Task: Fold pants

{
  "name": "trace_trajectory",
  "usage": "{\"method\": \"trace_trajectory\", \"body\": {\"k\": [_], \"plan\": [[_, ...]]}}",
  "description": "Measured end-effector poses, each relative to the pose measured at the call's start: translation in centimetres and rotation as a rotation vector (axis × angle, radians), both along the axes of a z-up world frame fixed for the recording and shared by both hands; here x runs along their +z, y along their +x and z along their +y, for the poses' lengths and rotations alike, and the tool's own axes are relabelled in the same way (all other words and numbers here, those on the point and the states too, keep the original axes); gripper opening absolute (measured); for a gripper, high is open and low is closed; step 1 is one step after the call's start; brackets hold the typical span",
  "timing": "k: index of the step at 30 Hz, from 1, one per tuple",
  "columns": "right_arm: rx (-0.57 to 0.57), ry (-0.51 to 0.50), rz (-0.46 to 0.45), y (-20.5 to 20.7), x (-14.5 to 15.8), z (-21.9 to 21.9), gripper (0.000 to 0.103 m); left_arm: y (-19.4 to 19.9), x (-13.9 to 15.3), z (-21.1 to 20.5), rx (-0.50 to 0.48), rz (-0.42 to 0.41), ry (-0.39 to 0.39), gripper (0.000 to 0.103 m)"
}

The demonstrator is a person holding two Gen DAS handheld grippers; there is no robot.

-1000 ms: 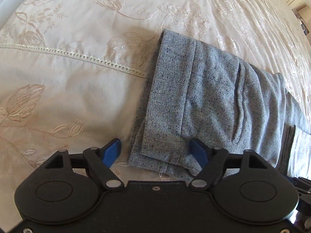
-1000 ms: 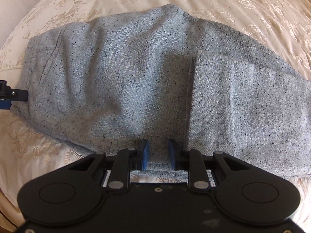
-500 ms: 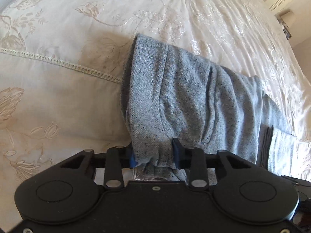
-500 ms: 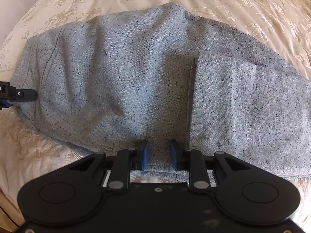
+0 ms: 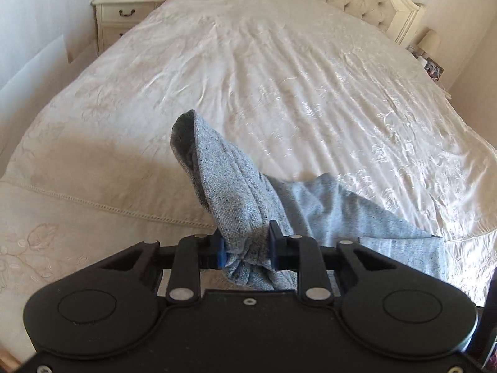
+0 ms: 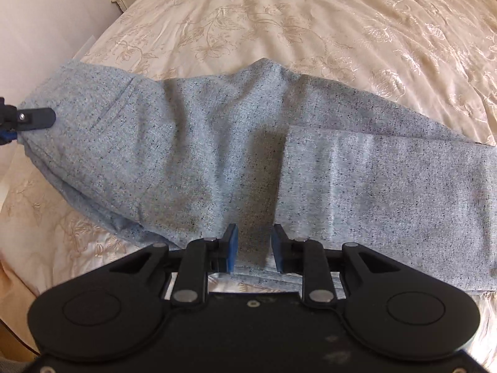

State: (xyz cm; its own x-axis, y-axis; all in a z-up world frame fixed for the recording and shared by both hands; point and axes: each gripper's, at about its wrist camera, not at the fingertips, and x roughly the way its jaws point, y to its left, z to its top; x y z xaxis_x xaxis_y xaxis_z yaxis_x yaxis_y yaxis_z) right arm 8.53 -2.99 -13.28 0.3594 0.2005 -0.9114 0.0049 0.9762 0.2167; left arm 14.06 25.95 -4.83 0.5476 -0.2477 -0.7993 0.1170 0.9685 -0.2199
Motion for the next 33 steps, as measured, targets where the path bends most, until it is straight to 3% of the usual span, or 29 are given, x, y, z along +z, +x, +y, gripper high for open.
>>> {"method": "trace_trajectory", "body": {"k": [4,8,11,13,17,23,27,33], "plan": [[-0.021,0.037,-0.002,-1.1,0.2,-4.6,0.026,-1.9,3.0,-7.0,-0.038,-0.077,0.067,0.032],[-0.056,0.05,-0.02,-2.3,0.7,-10.7,0.027,-3.2,4.2,-15.0,-0.13,-0.12,0.073,0.027],[-0.087,0.041,-0.015,-3.2,0.5,-15.3,0.027,-3.7,2.8,-21.1,-0.206,-0.096,0.022,0.015],[-0.107,0.033,-0.004,-4.0,0.2,-18.0,0.027,-3.8,0.6,-24.8,-0.243,-0.024,-0.025,0.014],[-0.129,0.018,0.009,-4.5,0.0,-22.1,0.027,-4.9,-2.3,-29.2,-0.246,0.04,0.029,0.015],[-0.124,0.064,-0.011,-2.9,0.2,-24.6,0.028,-7.5,-4.8,-27.0,-0.209,0.112,0.134,0.018],[-0.12,0.177,-0.021,-0.1,-0.1,-24.8,0.039,-8.3,-6.8,-22.9,-0.101,0.194,0.195,0.018],[-0.134,0.235,0.087,4.8,-3.0,-23.6,0.043,-9.5,-7.9,-18.6,0.009,0.266,0.211,0.018]]}}
